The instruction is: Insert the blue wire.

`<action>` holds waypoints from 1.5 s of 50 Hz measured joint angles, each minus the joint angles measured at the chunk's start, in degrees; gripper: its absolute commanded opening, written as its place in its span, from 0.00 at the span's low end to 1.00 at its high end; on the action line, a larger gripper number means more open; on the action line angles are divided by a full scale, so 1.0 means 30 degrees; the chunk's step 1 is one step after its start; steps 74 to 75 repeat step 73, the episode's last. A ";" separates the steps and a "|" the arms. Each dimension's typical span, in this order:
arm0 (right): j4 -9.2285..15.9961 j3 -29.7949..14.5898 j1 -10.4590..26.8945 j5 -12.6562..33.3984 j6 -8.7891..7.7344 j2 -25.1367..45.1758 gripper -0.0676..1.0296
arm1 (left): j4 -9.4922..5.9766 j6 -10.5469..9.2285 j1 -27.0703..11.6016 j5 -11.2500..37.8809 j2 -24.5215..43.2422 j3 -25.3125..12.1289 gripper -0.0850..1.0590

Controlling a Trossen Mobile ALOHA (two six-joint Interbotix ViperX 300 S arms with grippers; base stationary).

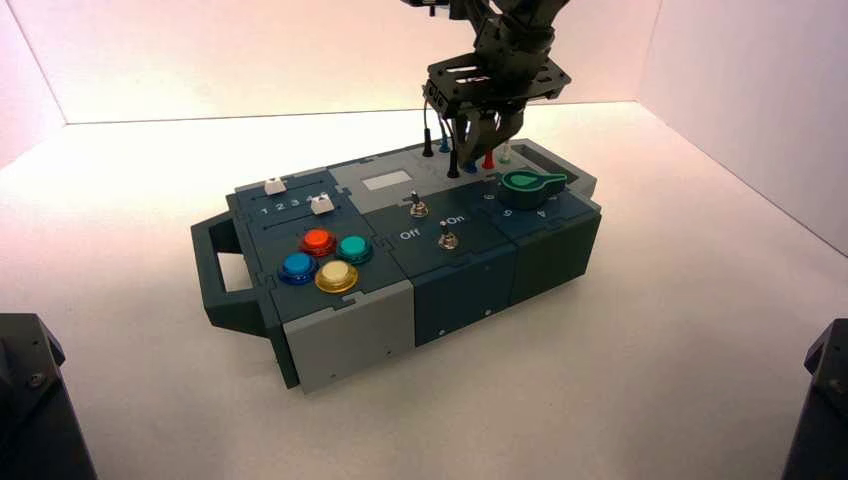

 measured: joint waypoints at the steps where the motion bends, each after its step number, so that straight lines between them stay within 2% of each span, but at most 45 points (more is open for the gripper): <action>1: 0.0000 -0.0029 0.0000 -0.0029 0.0000 0.0000 0.04 | 0.0000 0.0000 0.0000 0.0000 0.0029 0.0000 0.05; 8: 0.0000 0.0000 0.0000 0.0000 -0.0029 0.0000 0.05 | 0.0000 0.0000 0.0000 0.0000 0.0000 0.0000 0.05; 11: -0.0088 0.0000 0.0000 0.0029 -0.0029 -0.0117 0.13 | 0.0000 0.0000 0.0000 0.0000 -0.0029 0.0000 0.05; 16: -0.0234 0.0000 0.0059 0.0117 0.0000 -0.0264 0.32 | 0.0000 0.0000 0.0000 0.0000 -0.0117 0.0000 0.05; 26: -0.0352 -0.0059 -0.0264 0.1025 0.0176 -0.0557 0.46 | 0.0000 0.0000 0.0000 0.0000 -0.0264 0.0000 0.05; 43: -0.0674 -0.0645 -0.0645 0.3428 0.0293 -0.0879 0.45 | 0.0000 0.0000 0.0000 0.0000 -0.0381 0.0000 0.05; 45: -0.0820 -0.0732 -0.0674 0.4160 0.0264 -0.1143 0.44 | 0.0029 0.0000 0.0000 0.0000 -0.0410 0.0000 0.05; 55: -0.1465 -0.1025 -0.0967 0.5977 0.0322 -0.2139 0.44 | 0.0000 0.0000 0.0000 0.0000 -0.0645 0.0029 0.05; 62: -0.1582 -0.1289 -0.1172 0.6504 0.0322 -0.2227 0.44 | 0.0029 0.0000 0.0000 0.0000 -0.0791 0.0176 0.05; 75: -0.1582 -0.1348 -0.1143 0.6562 0.0352 -0.2227 0.44 | 0.0205 0.0000 0.0000 -0.0205 -0.0791 0.0293 0.05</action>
